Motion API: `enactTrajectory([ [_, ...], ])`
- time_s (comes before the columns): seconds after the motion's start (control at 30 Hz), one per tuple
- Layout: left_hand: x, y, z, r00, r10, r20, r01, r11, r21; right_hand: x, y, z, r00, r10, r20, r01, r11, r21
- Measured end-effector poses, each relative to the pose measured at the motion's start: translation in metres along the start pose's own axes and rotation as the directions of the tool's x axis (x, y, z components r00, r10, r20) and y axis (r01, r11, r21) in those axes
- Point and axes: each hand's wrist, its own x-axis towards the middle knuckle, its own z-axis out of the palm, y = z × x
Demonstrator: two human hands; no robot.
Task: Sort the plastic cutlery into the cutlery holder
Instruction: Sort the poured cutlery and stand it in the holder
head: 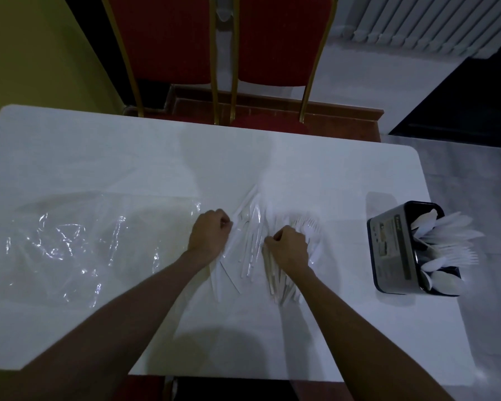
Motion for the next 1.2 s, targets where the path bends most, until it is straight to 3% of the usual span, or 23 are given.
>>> enactTrajectory([
  [0.17,-0.001,0.019,0.016,0.990,-0.083,0.118,0.086,0.996,-0.020,0.005,-0.010,-0.004,0.988,0.119,-0.094,-0.090,0.960,0.266],
  [0.3,-0.005,0.018,0.026,0.957,-0.168,0.236,0.163,0.986,0.041,0.006,-0.010,-0.004,0.991,0.109,-0.074,-0.085,0.958,0.274],
  [0.4,-0.005,0.012,0.018,0.949,-0.221,0.225,0.219,0.975,0.032,0.003,-0.006,-0.007,0.995,0.102,-0.018,-0.093,0.960,0.264],
  [0.6,-0.004,-0.006,-0.002,0.960,-0.208,0.187,0.224,0.972,-0.066,0.001,-0.009,-0.007,0.991,0.117,-0.058,-0.096,0.955,0.279],
  [0.73,-0.001,-0.010,-0.012,0.975,-0.202,0.090,0.214,0.967,-0.142,-0.004,-0.014,0.007,0.996,0.077,0.053,-0.087,0.970,0.229],
  [0.87,0.009,-0.011,-0.018,0.969,-0.245,0.023,0.245,0.952,-0.183,-0.003,-0.018,0.017,0.992,0.106,0.065,-0.120,0.959,0.257],
  [1.03,0.023,-0.010,-0.019,0.968,-0.248,0.032,0.249,0.955,-0.161,0.005,-0.015,0.006,0.995,0.091,0.045,-0.097,0.983,0.155],
  [1.2,0.020,-0.002,-0.013,0.966,-0.227,0.122,0.246,0.953,-0.175,0.010,-0.014,-0.015,0.995,0.084,-0.054,-0.072,0.977,0.201],
])
